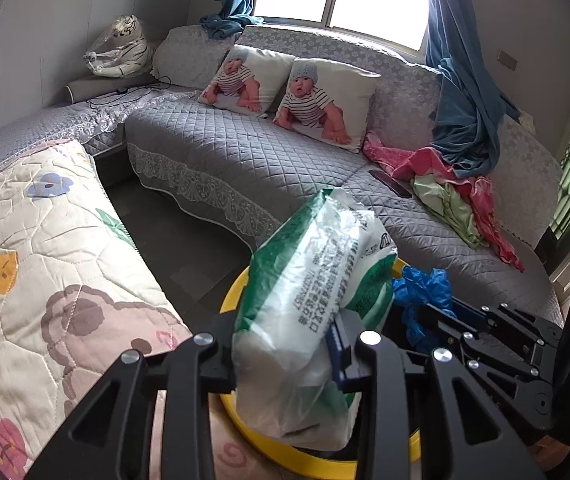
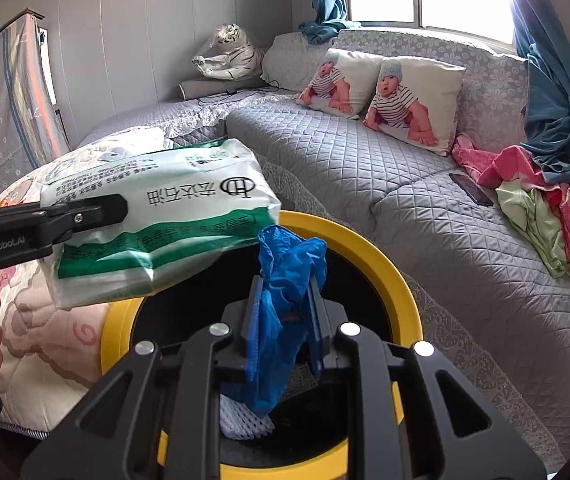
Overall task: Collect trash
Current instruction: 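Open both tools to drop the glove and bag into the bin, then move both tools back over the orange peels on the bed, then grasp an orange peel with the right tool while the left grasps another peel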
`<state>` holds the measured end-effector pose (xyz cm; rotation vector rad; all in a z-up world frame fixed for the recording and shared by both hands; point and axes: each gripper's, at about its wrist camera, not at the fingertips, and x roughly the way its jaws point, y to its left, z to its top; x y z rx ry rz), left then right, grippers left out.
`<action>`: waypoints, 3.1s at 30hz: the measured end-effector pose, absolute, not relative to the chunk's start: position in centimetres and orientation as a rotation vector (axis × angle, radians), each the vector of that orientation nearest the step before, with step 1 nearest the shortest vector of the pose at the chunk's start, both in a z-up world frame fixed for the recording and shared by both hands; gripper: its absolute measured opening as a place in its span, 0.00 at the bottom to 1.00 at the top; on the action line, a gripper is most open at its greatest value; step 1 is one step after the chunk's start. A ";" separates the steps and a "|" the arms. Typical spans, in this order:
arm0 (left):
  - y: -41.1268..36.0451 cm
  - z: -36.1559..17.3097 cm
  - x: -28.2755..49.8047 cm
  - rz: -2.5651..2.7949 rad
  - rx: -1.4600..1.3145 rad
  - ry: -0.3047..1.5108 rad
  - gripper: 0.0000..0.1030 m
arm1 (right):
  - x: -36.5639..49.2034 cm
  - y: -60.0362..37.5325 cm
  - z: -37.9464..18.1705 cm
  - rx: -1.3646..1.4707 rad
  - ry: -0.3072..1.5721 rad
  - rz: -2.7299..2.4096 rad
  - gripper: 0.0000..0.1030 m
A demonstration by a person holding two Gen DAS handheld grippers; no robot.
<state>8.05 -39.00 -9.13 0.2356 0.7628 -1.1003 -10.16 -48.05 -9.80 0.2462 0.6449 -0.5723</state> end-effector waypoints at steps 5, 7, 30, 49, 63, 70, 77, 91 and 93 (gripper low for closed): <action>-39.4 -9.1 8.1 -1.085 0.222 0.774 0.40 | -10.4 -48.2 -10.0 0.255 0.653 -0.575 0.21; -39.4 -9.2 8.4 -1.075 0.210 0.781 0.47 | -10.5 -48.4 -10.0 0.258 0.654 -0.581 0.23; -36.1 -7.2 10.4 -1.011 0.102 0.716 0.86 | -11.4 -48.1 -8.5 0.241 0.602 -0.622 0.57; -13.6 -1.7 20.5 -0.592 0.063 0.519 0.90 | 1.0 -36.4 -4.0 0.089 0.490 -0.167 0.71; 1.7 -7.0 27.5 -0.355 0.098 0.590 0.92 | 16.1 -23.3 -4.3 -0.060 0.536 0.176 0.72; 2.1 -9.7 29.6 -0.343 0.109 0.651 0.92 | 20.4 -22.0 -6.0 -0.073 0.599 0.209 0.72; 1.8 -11.0 31.7 -0.362 0.104 0.718 0.89 | 23.2 -21.7 -7.3 -0.059 0.663 0.216 0.69; -0.3 -12.9 34.8 -0.426 0.116 0.839 0.81 | 27.3 -21.5 -9.6 -0.021 0.784 0.255 0.62; -0.6 -13.4 35.6 -0.435 0.114 0.868 0.78 | 28.0 -21.5 -10.0 -0.004 0.808 0.266 0.61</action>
